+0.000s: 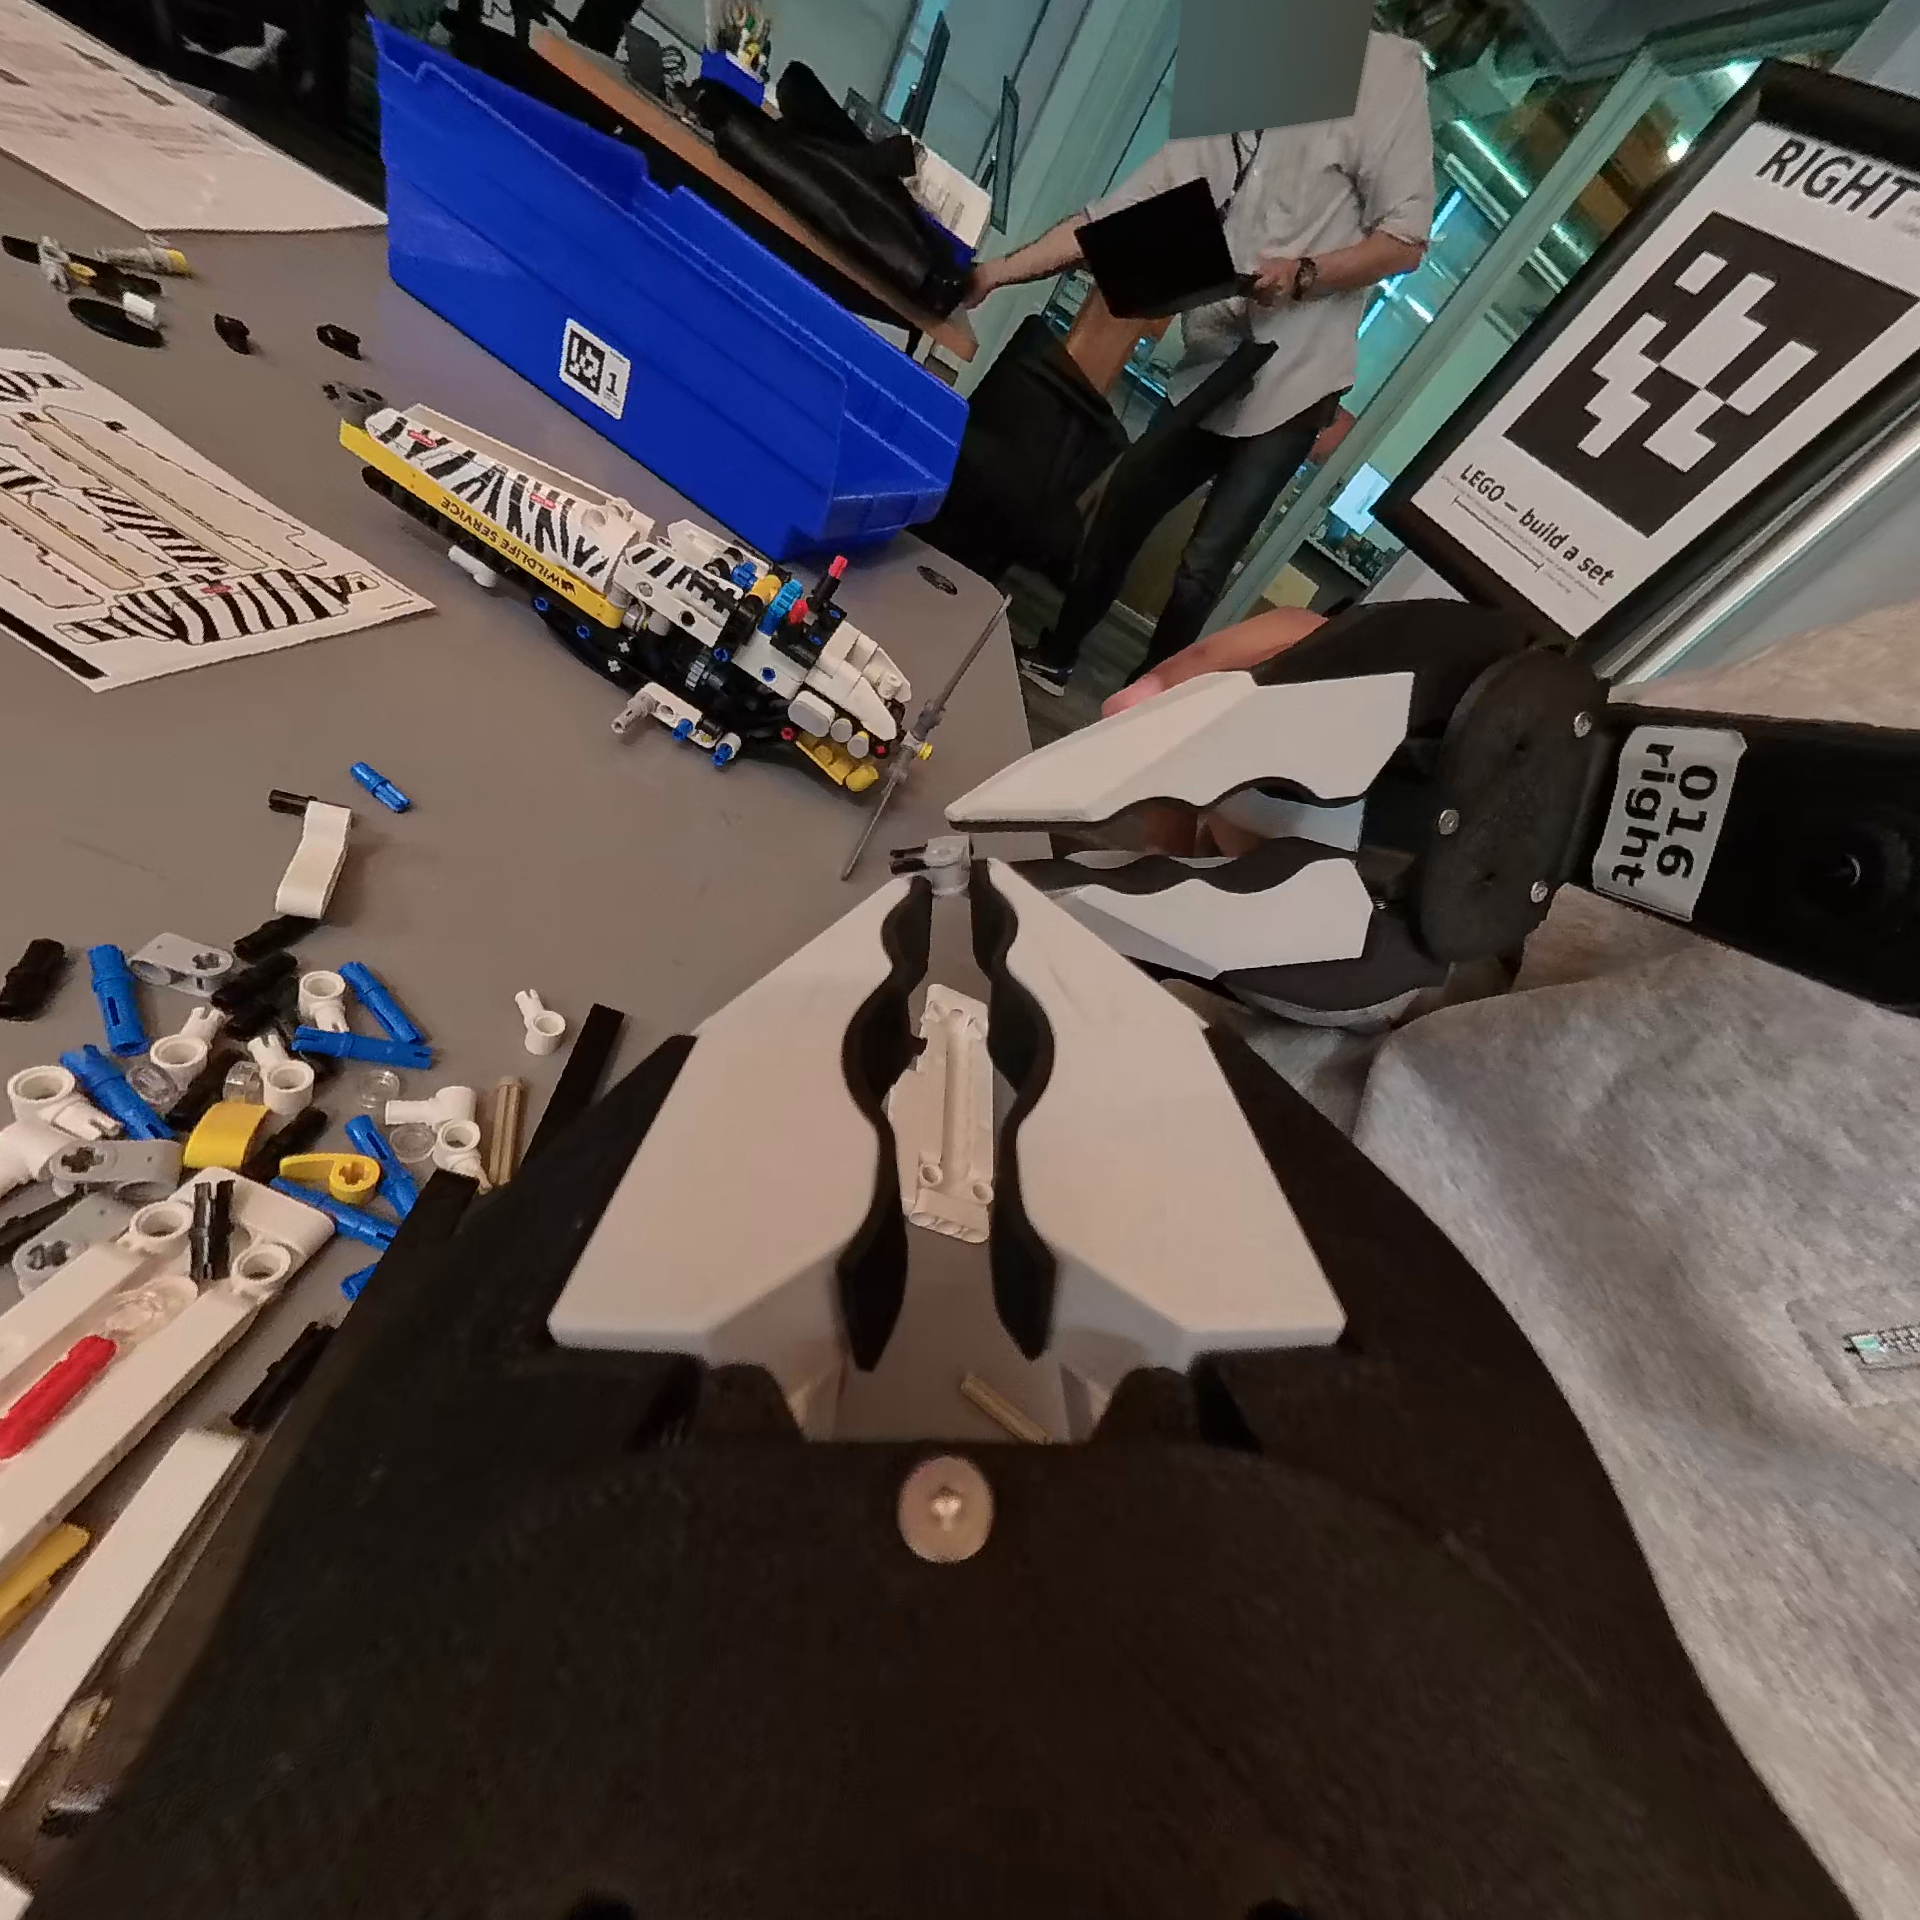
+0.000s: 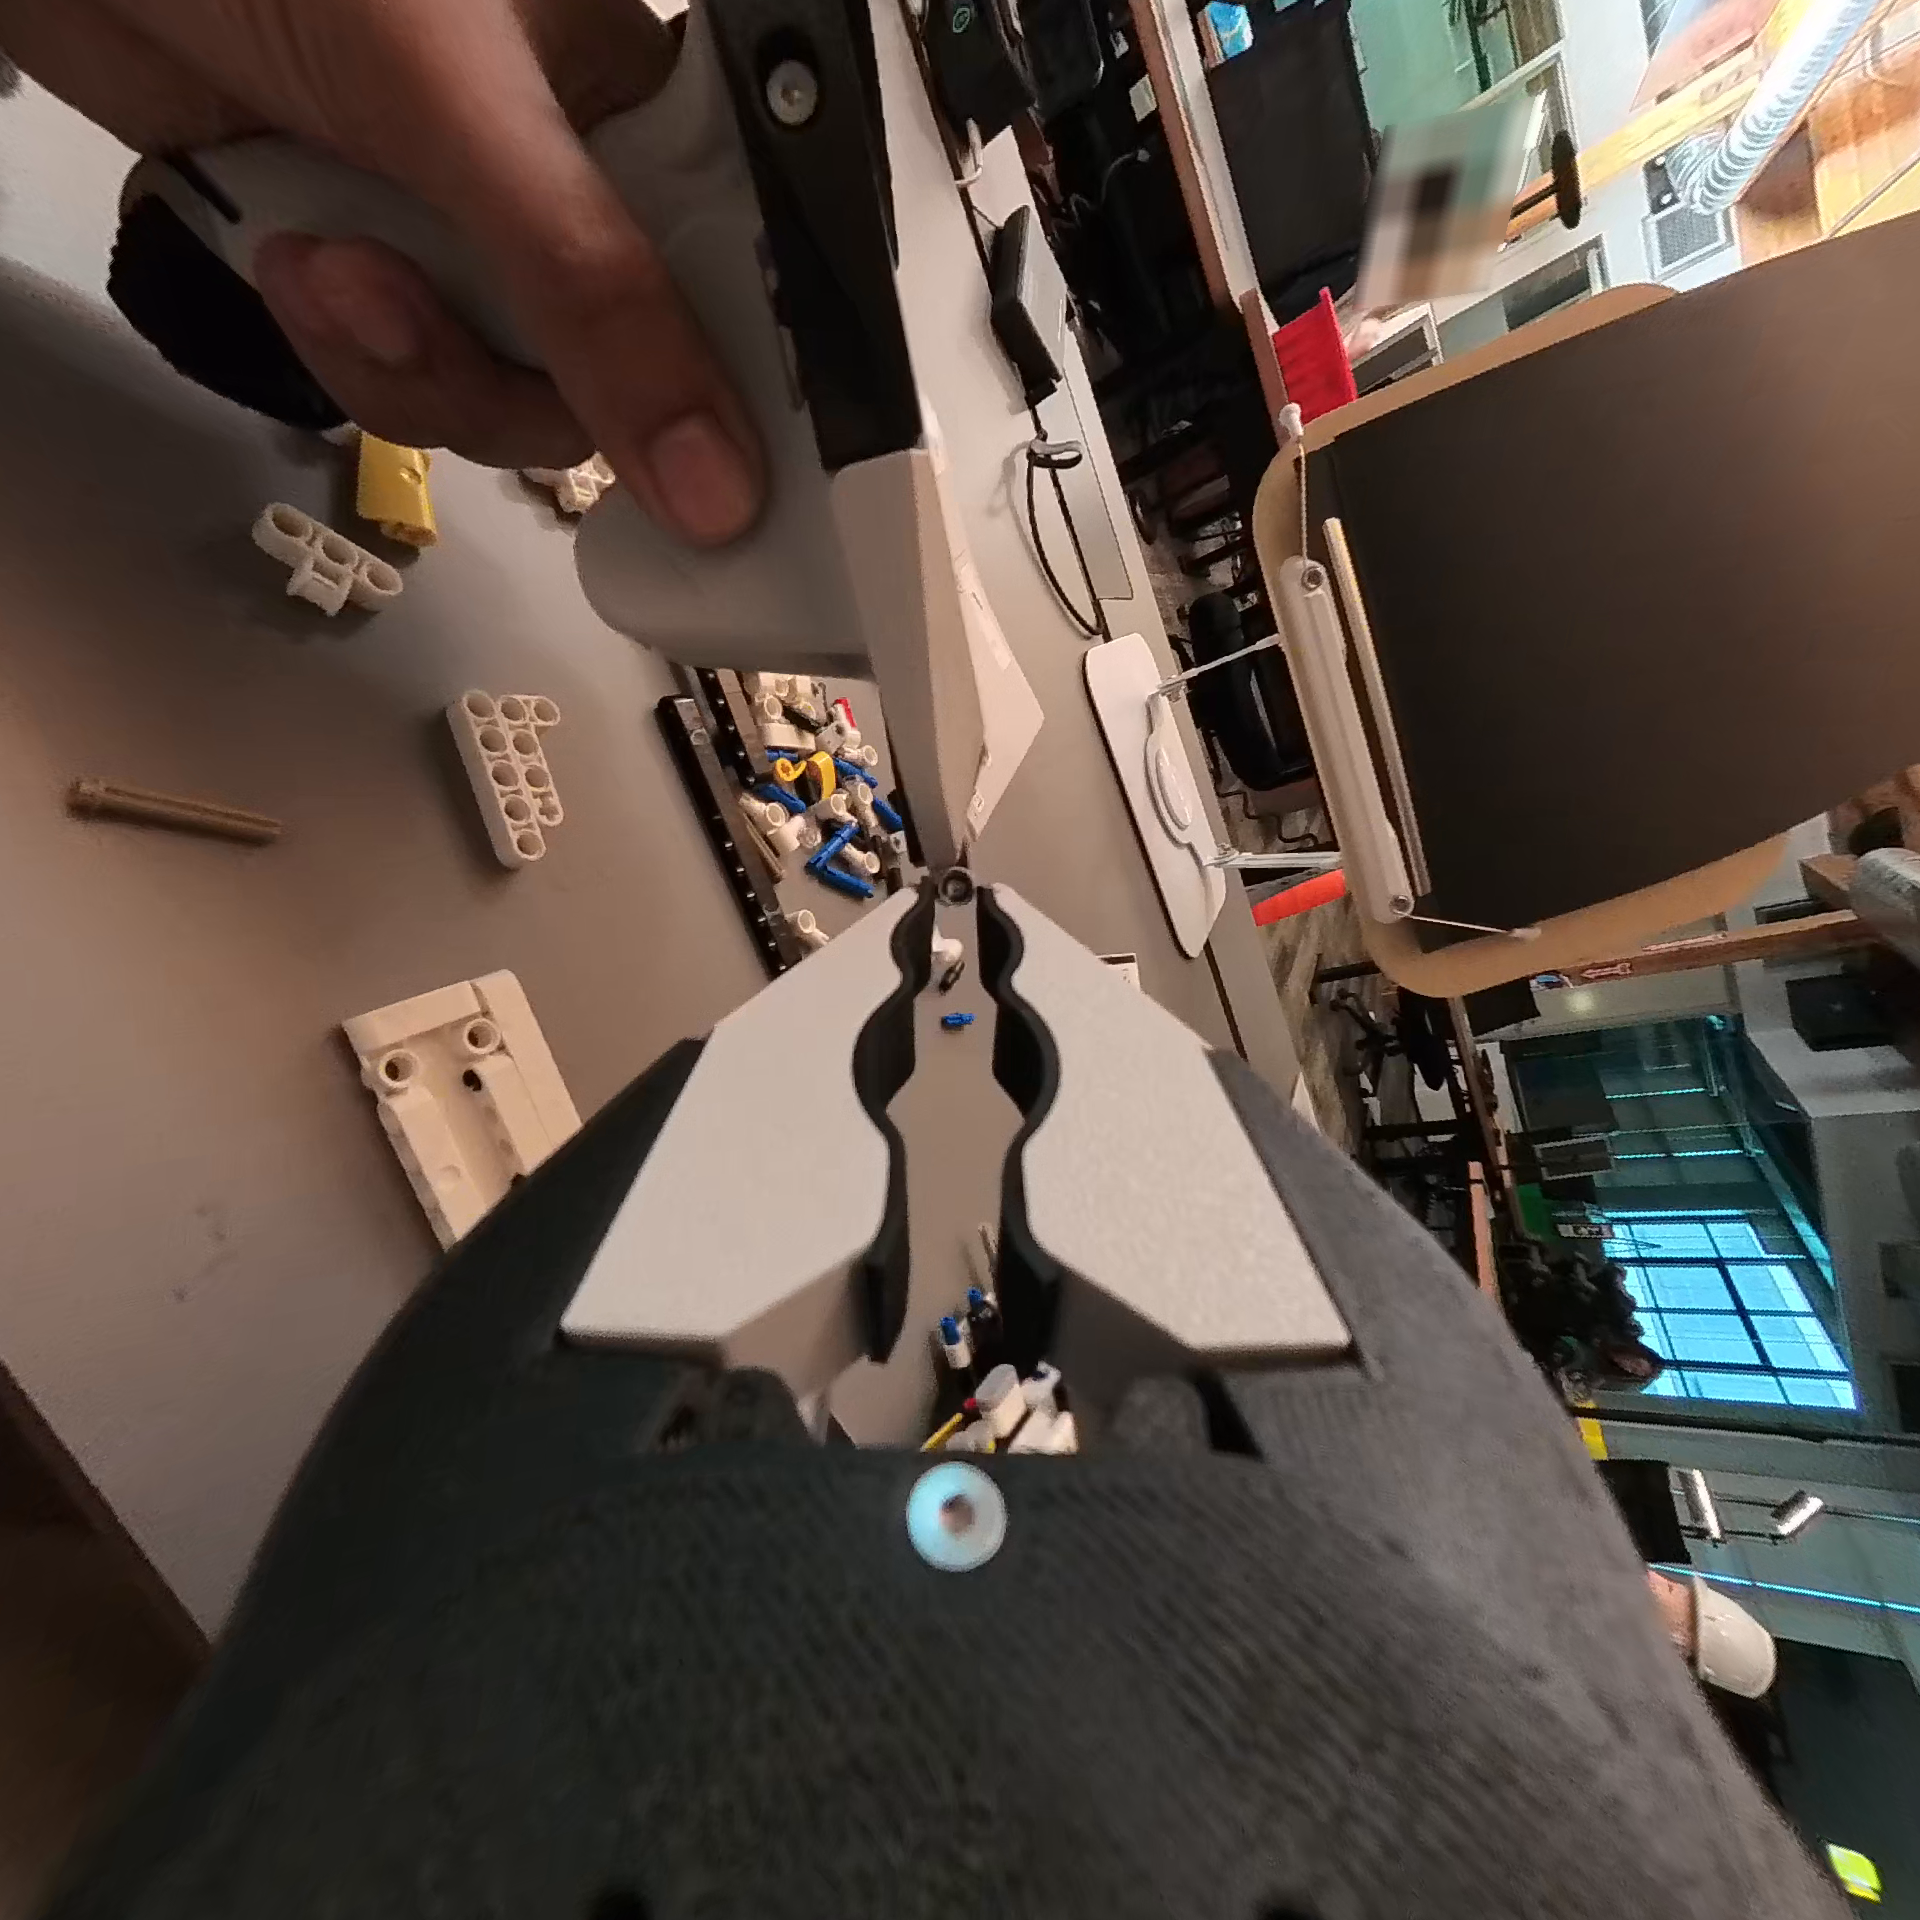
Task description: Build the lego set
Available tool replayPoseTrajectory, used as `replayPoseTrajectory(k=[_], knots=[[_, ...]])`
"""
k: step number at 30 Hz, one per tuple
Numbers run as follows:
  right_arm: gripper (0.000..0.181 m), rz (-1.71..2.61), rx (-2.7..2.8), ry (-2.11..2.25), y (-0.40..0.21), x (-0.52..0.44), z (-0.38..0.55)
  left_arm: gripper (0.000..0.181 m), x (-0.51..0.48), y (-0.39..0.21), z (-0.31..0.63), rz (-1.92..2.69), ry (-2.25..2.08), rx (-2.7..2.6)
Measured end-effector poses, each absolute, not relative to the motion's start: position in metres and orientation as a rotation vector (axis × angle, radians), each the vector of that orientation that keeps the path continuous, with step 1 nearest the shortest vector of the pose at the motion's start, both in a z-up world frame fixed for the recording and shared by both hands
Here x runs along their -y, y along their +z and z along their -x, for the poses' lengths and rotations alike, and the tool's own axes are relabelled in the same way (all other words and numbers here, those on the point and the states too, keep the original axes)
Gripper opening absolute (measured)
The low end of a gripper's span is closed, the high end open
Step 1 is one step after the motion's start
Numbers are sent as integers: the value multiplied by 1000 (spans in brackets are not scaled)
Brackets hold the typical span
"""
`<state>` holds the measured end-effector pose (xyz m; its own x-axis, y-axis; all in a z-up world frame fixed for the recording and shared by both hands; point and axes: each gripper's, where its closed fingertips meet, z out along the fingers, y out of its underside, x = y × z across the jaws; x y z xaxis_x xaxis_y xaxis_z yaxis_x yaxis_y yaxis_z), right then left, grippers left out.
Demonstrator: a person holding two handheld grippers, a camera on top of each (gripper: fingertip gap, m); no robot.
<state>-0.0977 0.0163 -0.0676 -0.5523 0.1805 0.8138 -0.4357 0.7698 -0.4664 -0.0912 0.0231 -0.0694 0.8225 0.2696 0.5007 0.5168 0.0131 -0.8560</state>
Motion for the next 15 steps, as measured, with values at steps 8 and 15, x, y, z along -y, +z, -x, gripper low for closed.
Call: replayPoseTrajectory(k=[8, 15], knots=[[6, -193, 2014, 805, -70, -15, 98, 7, -23, -72, 90, 1606, -201, 638], [5, -195, 2026, 814, -70, -15, 97, 7, -23, -73, 89, 1628, -182, 627]])
